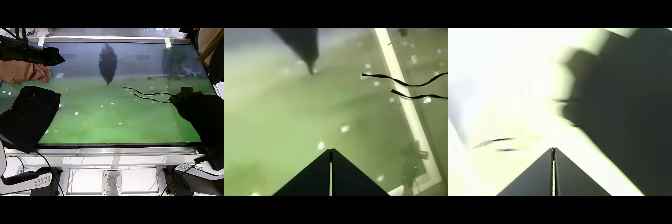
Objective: Fold the clothes and pants, and hang the long-sleeved shirts on hangers.
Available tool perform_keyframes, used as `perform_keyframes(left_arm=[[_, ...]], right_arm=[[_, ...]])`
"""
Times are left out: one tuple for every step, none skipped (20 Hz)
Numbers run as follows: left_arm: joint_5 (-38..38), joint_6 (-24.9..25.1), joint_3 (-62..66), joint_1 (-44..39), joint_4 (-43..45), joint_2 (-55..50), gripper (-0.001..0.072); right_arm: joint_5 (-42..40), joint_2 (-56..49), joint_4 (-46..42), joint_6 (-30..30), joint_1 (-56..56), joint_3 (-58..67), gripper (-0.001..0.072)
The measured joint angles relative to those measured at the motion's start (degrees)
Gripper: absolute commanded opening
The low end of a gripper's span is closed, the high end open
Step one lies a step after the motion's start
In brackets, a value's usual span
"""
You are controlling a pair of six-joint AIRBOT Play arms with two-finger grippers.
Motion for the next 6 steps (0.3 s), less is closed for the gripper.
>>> perform_keyframes(left_arm=[[-0.1, 0.0, 0.0, 0.0, 0.0, 0.0, 0.0018], [-0.3, 0.0, 0.0, 0.0, 0.0, 0.0, 0.0018], [-0.4, 0.0, 0.0, 0.0, 0.0, 0.0, 0.0018], [-0.4, 0.0, 0.0, 0.0, 0.0, 0.0, 0.0018], [-0.4, 0.0, 0.0, 0.0, 0.0, 0.0, 0.0018], [-0.5, 0.0, 0.0, 0.0, 0.0, 0.0, 0.0018]], right_arm=[[-0.7, 1.2, 5.6, -1.3, 1.7, 0.5, 0.0006], [-1.4, 2.2, 9.7, -2.4, 3.8, 0.9, 0.0007], [-1.7, 3.0, 12.4, -3.2, 6.1, 1.1, 0.0006], [-1.9, 3.7, 14.4, -3.8, 8.6, 1.3, 0.0007], [-1.8, 4.2, 15.6, -4.3, 11.1, 1.5, 0.0007], [-1.4, 4.6, 16.3, -4.7, 13.7, 1.6, 0.0007]])
